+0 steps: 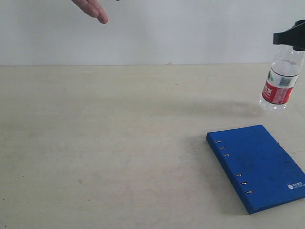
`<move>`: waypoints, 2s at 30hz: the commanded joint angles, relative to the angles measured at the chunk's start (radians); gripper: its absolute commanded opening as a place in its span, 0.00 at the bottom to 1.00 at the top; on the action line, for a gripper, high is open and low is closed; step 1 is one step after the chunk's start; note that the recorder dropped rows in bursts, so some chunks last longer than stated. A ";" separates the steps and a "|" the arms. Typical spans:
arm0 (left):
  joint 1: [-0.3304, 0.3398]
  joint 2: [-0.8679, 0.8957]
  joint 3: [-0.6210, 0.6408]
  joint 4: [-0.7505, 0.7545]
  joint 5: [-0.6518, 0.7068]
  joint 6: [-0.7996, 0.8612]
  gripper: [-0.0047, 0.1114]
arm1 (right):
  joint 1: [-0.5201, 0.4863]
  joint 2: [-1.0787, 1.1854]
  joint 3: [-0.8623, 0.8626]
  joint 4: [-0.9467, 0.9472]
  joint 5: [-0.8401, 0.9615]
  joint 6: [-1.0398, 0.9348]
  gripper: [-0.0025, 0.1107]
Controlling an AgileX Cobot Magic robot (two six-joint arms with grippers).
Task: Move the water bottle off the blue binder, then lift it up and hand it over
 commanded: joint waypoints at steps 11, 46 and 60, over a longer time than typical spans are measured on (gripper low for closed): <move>-0.008 -0.004 -0.002 0.001 -0.003 0.006 0.10 | -0.002 -0.002 -0.005 -0.004 0.025 -0.001 0.56; -0.008 -0.004 -0.002 0.001 -0.003 0.006 0.10 | 0.517 -0.632 0.284 0.678 0.991 -0.705 0.30; -0.008 -0.004 -0.002 -0.812 0.011 -0.133 0.10 | 0.406 -0.586 0.483 0.469 0.663 -0.287 0.30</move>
